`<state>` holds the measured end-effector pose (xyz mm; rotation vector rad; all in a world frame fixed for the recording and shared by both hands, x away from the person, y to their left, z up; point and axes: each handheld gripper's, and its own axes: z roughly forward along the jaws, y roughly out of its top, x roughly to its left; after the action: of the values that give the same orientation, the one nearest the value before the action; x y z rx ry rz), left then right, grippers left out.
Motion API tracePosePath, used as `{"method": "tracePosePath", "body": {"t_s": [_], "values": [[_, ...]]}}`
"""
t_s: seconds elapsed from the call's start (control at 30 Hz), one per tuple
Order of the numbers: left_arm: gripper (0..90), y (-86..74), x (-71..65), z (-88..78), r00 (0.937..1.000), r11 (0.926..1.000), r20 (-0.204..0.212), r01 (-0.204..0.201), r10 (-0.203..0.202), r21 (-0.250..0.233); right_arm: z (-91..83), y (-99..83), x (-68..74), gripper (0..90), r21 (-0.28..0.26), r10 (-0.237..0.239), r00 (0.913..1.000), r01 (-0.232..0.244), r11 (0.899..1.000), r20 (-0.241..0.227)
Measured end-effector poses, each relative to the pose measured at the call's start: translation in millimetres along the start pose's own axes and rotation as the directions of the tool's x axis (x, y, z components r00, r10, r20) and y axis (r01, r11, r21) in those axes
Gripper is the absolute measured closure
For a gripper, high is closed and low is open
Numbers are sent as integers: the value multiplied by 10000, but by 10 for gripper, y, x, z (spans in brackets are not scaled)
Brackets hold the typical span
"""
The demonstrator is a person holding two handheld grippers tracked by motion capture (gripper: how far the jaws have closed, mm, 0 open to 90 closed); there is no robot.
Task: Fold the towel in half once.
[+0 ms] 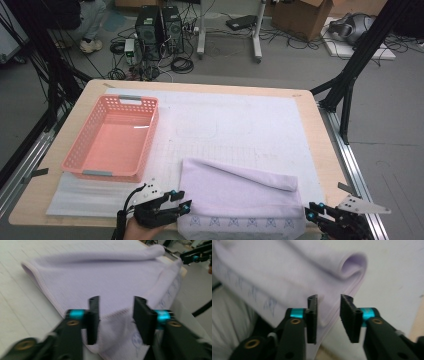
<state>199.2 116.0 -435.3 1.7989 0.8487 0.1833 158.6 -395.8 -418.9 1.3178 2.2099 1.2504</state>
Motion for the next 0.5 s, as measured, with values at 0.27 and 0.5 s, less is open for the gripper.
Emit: {"method": "tracePosePath", "body": {"t_s": [0.27,0.5], "values": [[433,168,225,191,9976,9991,-696,-62,33,-421,631,353,89,760,1042,-1301,9858,1411,9845,-1061],[427,142,359,269,9940,9990,-1049,267,-304,-369,1179,668,-191,725,1192,-1243,9878,1128,9865,938]]}}
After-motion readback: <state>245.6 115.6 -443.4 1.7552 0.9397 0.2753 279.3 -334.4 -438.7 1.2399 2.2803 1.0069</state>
